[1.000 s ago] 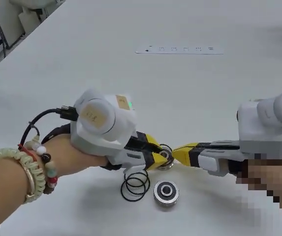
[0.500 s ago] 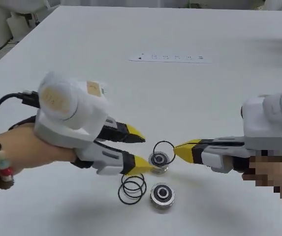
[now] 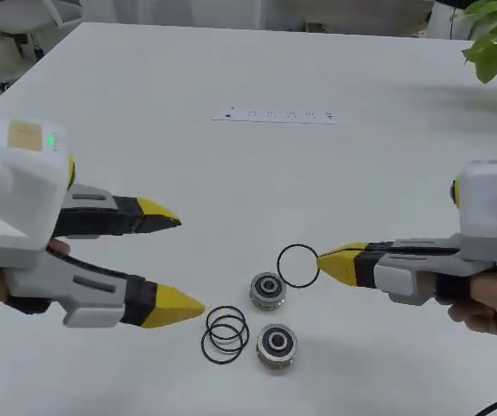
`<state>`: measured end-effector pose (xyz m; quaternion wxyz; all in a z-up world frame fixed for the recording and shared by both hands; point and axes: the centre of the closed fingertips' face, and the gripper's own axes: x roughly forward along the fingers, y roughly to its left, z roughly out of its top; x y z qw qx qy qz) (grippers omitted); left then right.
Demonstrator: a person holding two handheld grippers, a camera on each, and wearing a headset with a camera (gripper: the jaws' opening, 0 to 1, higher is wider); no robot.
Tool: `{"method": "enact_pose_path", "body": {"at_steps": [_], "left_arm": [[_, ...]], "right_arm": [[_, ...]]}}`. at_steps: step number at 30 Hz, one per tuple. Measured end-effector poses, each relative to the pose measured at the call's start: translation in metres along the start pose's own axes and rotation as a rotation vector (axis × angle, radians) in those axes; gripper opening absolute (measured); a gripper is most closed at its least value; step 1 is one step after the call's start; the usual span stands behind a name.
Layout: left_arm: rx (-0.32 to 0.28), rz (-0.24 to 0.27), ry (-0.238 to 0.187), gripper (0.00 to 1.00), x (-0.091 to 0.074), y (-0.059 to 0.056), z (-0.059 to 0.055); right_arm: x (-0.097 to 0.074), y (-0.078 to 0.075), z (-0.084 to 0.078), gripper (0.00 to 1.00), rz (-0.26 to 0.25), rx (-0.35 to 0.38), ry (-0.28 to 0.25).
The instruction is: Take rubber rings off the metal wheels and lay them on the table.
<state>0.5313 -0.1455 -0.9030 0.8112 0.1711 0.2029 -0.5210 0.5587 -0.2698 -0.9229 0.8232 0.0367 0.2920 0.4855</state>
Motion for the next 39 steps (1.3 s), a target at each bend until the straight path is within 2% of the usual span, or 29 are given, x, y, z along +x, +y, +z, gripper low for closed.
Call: {"method": "enact_pose_path", "body": {"at_steps": [7, 13, 20, 26, 29, 33, 39], "left_arm": [[-0.061, 0.078, -0.041, 0.66, -0.028, 0.003, -0.006], [-0.076, 0.142, -0.029, 0.68, -0.052, 0.002, -0.024], [-0.113, 0.178, -0.038, 0.7, -0.073, -0.003, -0.042], [-0.142, 0.204, -0.037, 0.72, -0.082, -0.004, -0.06], [-0.15, 0.224, -0.04, 0.72, -0.086, -0.002, -0.067], [-0.172, 0.255, -0.058, 0.72, -0.094, 0.0, -0.071], [-0.195, 0.288, -0.065, 0.72, -0.105, 0.003, -0.082]], "right_arm": [[-0.013, 0.014, 0.006, 0.0, -0.014, 0.003, -0.015], [-0.016, 0.03, 0.011, 0.0, -0.01, 0.011, -0.029], [-0.01, 0.052, 0.02, 0.0, 0.01, -0.003, -0.042], [0.002, 0.069, 0.027, 0.0, 0.043, -0.028, -0.033], [0.011, 0.075, 0.026, 0.0, 0.065, -0.037, -0.009], [0.028, 0.081, 0.017, 0.0, 0.097, -0.061, 0.068], [0.053, 0.083, 0.001, 0.0, 0.127, -0.06, 0.149]]}}
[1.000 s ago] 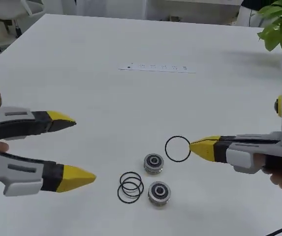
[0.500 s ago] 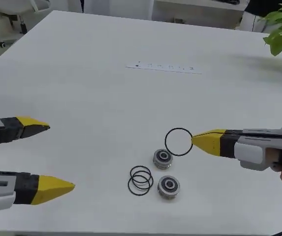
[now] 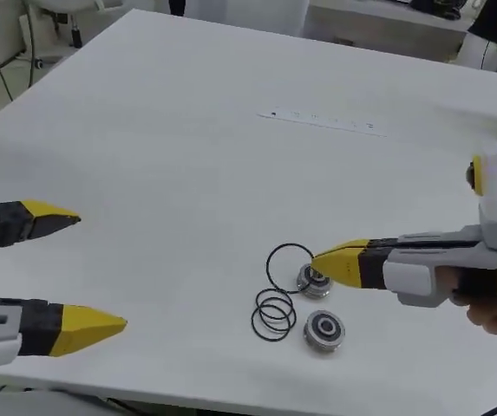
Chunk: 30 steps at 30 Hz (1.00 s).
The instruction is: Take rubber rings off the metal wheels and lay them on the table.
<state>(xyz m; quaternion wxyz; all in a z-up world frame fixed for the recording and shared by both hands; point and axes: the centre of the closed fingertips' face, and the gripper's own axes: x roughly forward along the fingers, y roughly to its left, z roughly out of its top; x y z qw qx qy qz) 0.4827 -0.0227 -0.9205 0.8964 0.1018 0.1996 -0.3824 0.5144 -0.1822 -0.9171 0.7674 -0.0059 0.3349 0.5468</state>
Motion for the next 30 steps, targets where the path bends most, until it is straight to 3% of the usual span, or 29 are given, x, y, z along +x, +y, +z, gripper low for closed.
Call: {"method": "enact_pose_path", "body": {"at_steps": [2, 10, 17, 23, 30], "left_arm": [[-0.013, 0.011, -0.006, 0.72, -0.003, 0.003, -0.002], [-0.031, 0.028, -0.011, 0.72, -0.006, 0.008, -0.005], [-0.033, 0.02, -0.009, 0.72, -0.004, 0.006, -0.005], [-0.032, 0.012, -0.012, 0.72, -0.001, 0.004, -0.003], [-0.03, 0.002, -0.012, 0.72, 0.001, 0.001, -0.002]], "right_arm": [[0.011, 0.0, -0.009, 0.0, 0.019, -0.027, 0.067], [0.043, -0.017, -0.034, 0.0, 0.002, -0.04, 0.183], [0.058, -0.029, -0.048, 0.0, -0.021, -0.035, 0.227], [0.062, -0.037, -0.056, 0.0, -0.038, -0.029, 0.228], [0.058, -0.044, -0.063, 0.18, -0.067, -0.11, 0.27]]}}
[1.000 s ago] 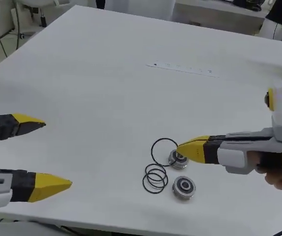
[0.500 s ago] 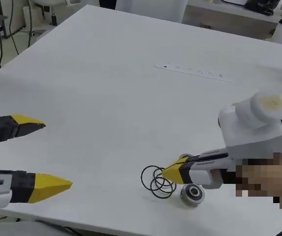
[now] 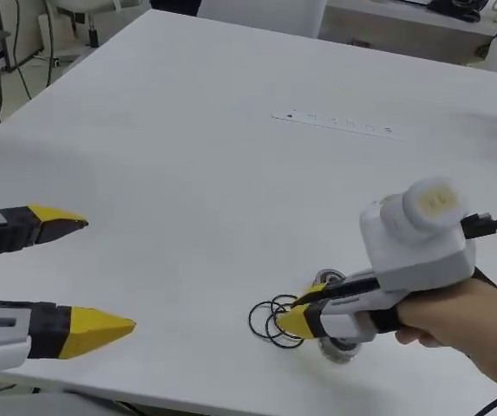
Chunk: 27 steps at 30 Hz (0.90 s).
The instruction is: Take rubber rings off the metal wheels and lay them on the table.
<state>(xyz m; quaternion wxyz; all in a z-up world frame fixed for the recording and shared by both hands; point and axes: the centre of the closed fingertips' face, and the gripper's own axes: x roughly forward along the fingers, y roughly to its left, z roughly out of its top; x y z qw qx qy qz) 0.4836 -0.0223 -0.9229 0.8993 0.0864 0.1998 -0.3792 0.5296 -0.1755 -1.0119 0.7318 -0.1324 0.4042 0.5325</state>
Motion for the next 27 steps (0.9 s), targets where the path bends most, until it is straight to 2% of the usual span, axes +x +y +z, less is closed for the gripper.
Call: {"method": "enact_pose_path", "body": {"at_steps": [5, 10, 17, 23, 27], "left_arm": [[0.0, -0.006, 0.005, 0.72, 0.003, -0.003, 0.0], [-0.001, -0.017, 0.009, 0.72, 0.006, -0.006, 0.001], [0.0, -0.037, 0.02, 0.74, 0.011, -0.012, 0.002], [0.004, -0.05, 0.021, 0.76, 0.014, -0.015, 0.005], [-0.002, -0.055, 0.015, 0.77, 0.016, -0.013, 0.005]], "right_arm": [[-0.009, -0.001, -0.002, 0.25, 0.0, -0.028, -0.001], [-0.024, 0.005, -0.003, 0.36, 0.01, -0.088, -0.018], [-0.043, 0.008, -0.004, 0.46, 0.006, -0.124, -0.032], [-0.063, 0.011, 0.002, 0.58, -0.005, -0.153, -0.063], [-0.075, 0.011, 0.006, 0.65, -0.013, -0.174, -0.09]]}}
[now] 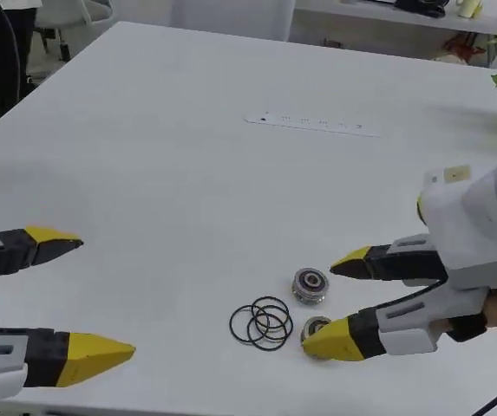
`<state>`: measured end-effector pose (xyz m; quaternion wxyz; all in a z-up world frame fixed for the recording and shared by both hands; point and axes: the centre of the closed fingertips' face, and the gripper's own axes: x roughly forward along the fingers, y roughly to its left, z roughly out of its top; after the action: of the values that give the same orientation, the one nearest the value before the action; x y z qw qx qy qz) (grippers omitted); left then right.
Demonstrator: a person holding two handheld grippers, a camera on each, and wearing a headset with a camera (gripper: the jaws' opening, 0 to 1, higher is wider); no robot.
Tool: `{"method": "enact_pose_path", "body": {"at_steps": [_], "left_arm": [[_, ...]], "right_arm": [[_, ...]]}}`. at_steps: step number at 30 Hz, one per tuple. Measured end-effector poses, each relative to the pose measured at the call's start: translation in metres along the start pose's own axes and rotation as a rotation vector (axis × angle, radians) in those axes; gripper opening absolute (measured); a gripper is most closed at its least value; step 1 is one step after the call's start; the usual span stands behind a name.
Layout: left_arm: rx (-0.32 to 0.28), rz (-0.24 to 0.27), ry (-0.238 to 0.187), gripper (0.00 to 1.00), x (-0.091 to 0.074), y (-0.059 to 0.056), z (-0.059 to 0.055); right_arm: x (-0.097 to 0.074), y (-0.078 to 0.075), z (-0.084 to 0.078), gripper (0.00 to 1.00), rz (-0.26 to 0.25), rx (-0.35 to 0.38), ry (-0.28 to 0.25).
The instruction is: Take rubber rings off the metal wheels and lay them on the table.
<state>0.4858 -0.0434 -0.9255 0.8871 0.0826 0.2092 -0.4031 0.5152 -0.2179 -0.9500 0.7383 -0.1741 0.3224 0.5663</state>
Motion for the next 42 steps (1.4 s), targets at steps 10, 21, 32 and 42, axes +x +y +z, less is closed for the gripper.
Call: {"method": "enact_pose_path", "body": {"at_steps": [10, 21, 32, 42], "left_arm": [[-0.01, -0.009, -0.009, 0.83, 0.003, -0.002, 0.005], [-0.023, -0.016, -0.034, 0.87, 0.003, -0.004, 0.012], [-0.045, 0.001, -0.056, 0.9, 0.0, 0.001, 0.013], [-0.055, 0.01, -0.053, 0.9, -0.003, -0.001, 0.013]], "right_arm": [[-0.03, 0.002, 0.011, 0.79, -0.03, -0.031, -0.063], [-0.061, -0.01, 0.015, 0.92, -0.116, 0.037, -0.197], [-0.097, -0.029, -0.003, 0.99, -0.234, 0.143, -0.336], [-0.115, -0.041, -0.035, 0.99, -0.321, 0.244, -0.376]]}}
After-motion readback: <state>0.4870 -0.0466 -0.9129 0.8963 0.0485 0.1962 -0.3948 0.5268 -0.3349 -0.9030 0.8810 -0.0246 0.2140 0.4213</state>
